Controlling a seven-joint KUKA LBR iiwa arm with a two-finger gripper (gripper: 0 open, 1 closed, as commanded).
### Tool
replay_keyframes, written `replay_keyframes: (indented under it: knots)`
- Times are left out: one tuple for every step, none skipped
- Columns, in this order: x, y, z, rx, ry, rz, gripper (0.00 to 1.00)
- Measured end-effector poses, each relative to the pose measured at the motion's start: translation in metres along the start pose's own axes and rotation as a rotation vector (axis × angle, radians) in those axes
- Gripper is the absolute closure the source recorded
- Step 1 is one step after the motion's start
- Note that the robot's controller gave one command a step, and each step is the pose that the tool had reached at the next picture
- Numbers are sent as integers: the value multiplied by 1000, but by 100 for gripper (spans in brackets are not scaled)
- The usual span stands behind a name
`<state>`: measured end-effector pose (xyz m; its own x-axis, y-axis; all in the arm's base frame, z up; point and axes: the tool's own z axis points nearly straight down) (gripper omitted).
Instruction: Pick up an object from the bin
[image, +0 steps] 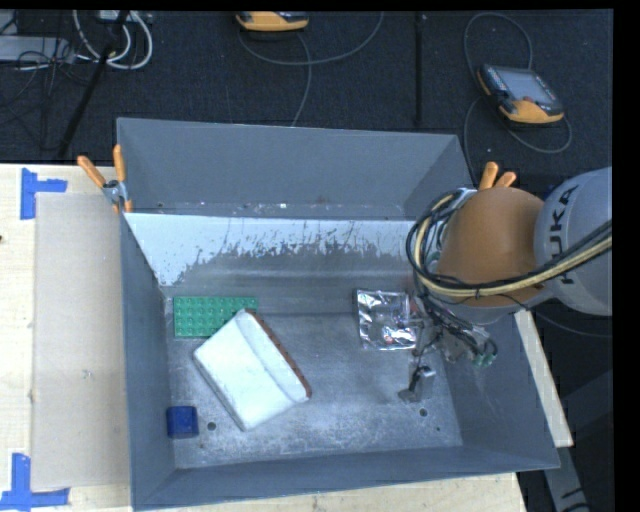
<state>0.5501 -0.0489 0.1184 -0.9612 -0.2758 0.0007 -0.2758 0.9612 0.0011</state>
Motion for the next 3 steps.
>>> replay_keyframes:
  knots:
    - [-46,-35,29,2,-4,59,0]
    - [-54,-32,50,1,-2,23,0]
    - [-54,-32,49,1,-1,23,100]
